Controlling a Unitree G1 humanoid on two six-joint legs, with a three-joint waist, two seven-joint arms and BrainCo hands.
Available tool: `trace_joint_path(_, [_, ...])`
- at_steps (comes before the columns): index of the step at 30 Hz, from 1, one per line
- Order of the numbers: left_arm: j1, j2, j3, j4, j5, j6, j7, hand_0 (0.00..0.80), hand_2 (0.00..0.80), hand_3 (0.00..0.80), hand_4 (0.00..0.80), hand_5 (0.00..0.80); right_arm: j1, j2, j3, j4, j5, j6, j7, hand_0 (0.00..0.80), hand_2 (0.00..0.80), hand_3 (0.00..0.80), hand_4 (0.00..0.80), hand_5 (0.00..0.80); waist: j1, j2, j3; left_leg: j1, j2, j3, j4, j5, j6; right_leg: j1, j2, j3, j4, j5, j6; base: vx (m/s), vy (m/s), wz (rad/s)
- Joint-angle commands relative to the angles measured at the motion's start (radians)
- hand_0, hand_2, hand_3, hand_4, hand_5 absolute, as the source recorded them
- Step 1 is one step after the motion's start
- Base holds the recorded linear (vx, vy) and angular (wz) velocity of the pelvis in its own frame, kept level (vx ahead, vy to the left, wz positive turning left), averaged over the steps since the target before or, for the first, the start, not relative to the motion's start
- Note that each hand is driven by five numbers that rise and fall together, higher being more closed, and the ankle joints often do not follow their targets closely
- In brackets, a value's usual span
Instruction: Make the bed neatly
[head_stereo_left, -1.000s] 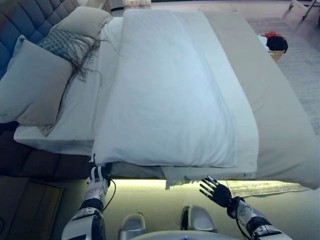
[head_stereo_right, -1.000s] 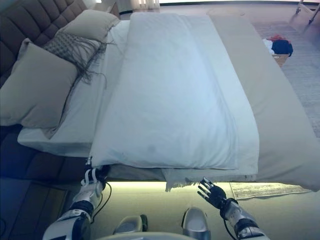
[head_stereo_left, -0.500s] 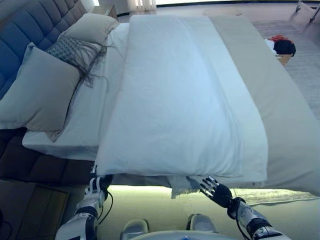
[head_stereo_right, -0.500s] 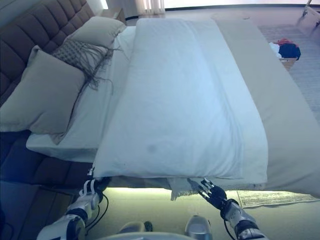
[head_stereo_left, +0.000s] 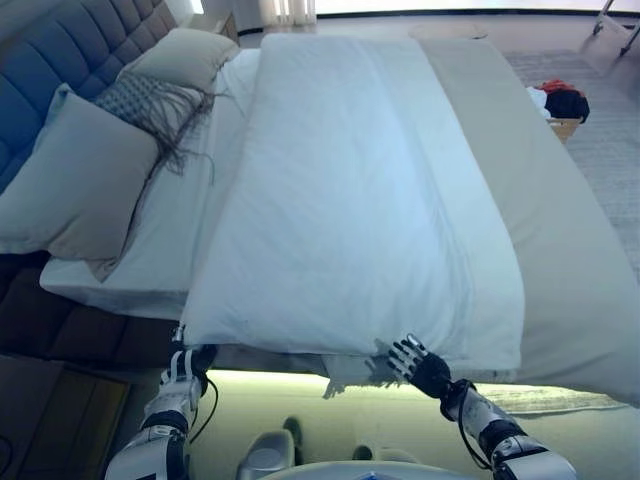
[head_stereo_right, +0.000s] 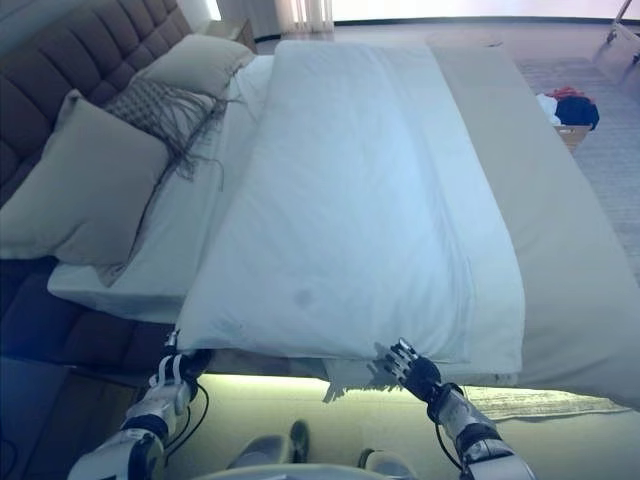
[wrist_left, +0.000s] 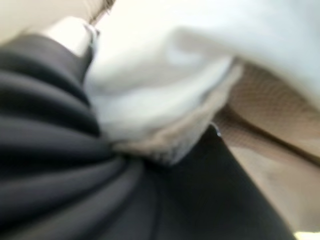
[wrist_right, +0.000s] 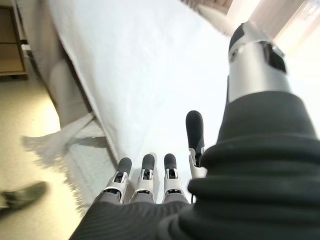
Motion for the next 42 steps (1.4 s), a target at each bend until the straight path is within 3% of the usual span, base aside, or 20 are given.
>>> trace_joint_path(1, [0.086,0.277,0.082,-0.094,-0.041,-0.178,0.015,0.8,0.8,0.8,0.8,0.8,-0.024,0.008,-0.018,0.036,0.021,-0.002,-0.016,0.0,0.0,0.0,0.0,0.0,0.086,-0.007,-0.011,-0.039,-0.035,0.041,-0.06,-0.031,-0.004,0.039,0.005,-0.009,-0.024,0.019,0.04,-0.262,0.008,-0.33])
trace_joint_path(4, [0.062,0.283,0.085,-0.079,-0.024,-0.21,0.041,0.8,0.8,0.8,0.8,0.8,-0.01,-0.003,-0.054,0.072,0.031,-0.013,-0.003,0.0,0.0,0.0,0.0,0.0,0.054,-0.028,0.001,-0.022,0.038,0.101,0.056,-0.078,-0.02,0.025,-0.041,-0.067,-0.036,0.04,0.035,-0.274,0.043,0.12])
trace_joint_path(7, [0.069,0.292,0.111,-0.041,-0.032,-0.213,0.044,0.8,0.8,0.8,0.8,0.8,-0.009,-0.013,-0.08,0.099,0.042,-0.025,0.007,0.0,0.0,0.0,0.0,0.0,0.024,-0.036,0.006,0.032,0.11,0.087,0.095,-0.104,-0.03,0.011,-0.076,-0.082,-0.02,0.043,0.038,-0.169,0.161,0.27])
trace_joint_path(10, [0.098,0.272,0.14,0.002,-0.026,-0.214,0.028,0.8,0.8,0.8,0.8,0.8,-0.006,-0.026,-0.105,0.113,0.053,-0.026,0.003,0.0,0.0,0.0,0.0,0.0,0.003,-0.028,0.0,0.089,0.182,0.061,0.078,-0.064,-0.062,0.004,-0.09,-0.081,-0.004,0.03,0.036,-0.096,0.244,-0.25])
trace_joint_path(14, [0.124,0.232,0.158,0.032,-0.012,-0.207,-0.009,0.8,0.8,0.8,0.8,0.8,-0.006,-0.034,-0.124,0.121,0.044,-0.025,-0.007,0.0,0.0,0.0,0.0,0.0,-0.008,-0.016,-0.005,0.122,0.206,0.029,0.06,-0.038,-0.077,0.0,-0.105,-0.076,0.002,0.033,0.039,-0.052,0.233,0.14])
trace_joint_path(19, [0.121,0.171,0.111,0.052,0.008,-0.196,-0.035,0.8,0.8,0.8,0.8,0.8,-0.004,-0.067,-0.15,0.132,0.029,-0.018,-0.008,0.0,0.0,0.0,0.0,0.0,-0.033,0.013,-0.015,0.195,0.181,0.056,-0.047,-0.109,-0.071,-0.01,-0.151,-0.079,-0.01,0.06,0.075,-0.05,0.339,-0.03])
trace_joint_path(23, [0.132,0.177,0.091,0.067,0.048,-0.164,-0.066,0.8,0.8,0.8,0.8,0.8,0.005,-0.086,-0.166,0.127,0.016,0.002,0.012,0.0,0.0,0.0,0.0,0.0,-0.041,0.019,-0.017,0.231,0.14,0.078,-0.074,-0.173,-0.054,-0.014,-0.195,-0.07,-0.044,0.107,0.115,-0.029,0.31,0.08])
trace_joint_path(29, [0.152,0.195,0.081,0.07,0.027,-0.125,-0.091,0.8,0.8,0.8,0.8,0.8,0.012,-0.054,-0.161,0.104,0.039,-0.033,-0.011,0.0,0.0,0.0,0.0,0.0,-0.039,0.023,-0.001,0.24,0.074,0.101,-0.083,-0.24,0.0,-0.05,-0.264,-0.043,-0.068,0.173,0.178,-0.086,0.232,0.01])
trace_joint_path(35, [0.141,0.188,0.084,0.07,-0.004,-0.111,-0.062,0.8,0.8,0.8,0.8,0.8,0.011,-0.044,-0.183,0.096,0.03,-0.042,-0.028,0.0,0.0,0.0,0.0,0.0,-0.035,0.013,0.011,0.242,0.029,0.114,-0.096,-0.264,0.041,-0.073,-0.322,-0.031,-0.109,0.26,0.215,-0.081,0.178,0.02])
trace_joint_path(37, [0.14,0.179,0.084,0.066,0.003,-0.113,-0.058,0.8,0.8,0.8,0.8,0.8,0.015,-0.031,-0.181,0.087,0.03,-0.042,-0.029,0.0,0.0,0.0,0.0,0.0,-0.035,0.004,0.014,0.245,0.026,0.118,-0.099,-0.265,0.052,-0.089,-0.318,-0.027,-0.081,0.255,0.213,-0.073,0.124,-0.02])
trace_joint_path(40, [0.117,0.161,0.056,0.054,0.014,-0.131,-0.047,0.8,0.8,0.8,0.8,0.8,0.029,-0.025,-0.162,0.068,0.044,-0.038,-0.019,0.0,0.0,0.0,0.0,0.0,-0.047,-0.005,0.025,0.24,0.034,0.111,-0.087,-0.265,0.07,-0.127,-0.248,-0.01,0.058,0.139,0.181,-0.107,0.094,-0.02])
trace_joint_path(42, [0.086,0.151,0.026,0.048,-0.011,-0.151,-0.034,0.8,0.8,0.8,0.8,0.8,0.025,-0.026,-0.144,0.075,0.057,-0.042,-0.015,0.0,0.0,0.0,0.0,0.0,-0.044,-0.018,0.033,0.216,0.031,0.105,-0.078,-0.255,0.071,-0.143,-0.23,-0.019,0.06,0.134,0.165,-0.155,-0.007,0.07])
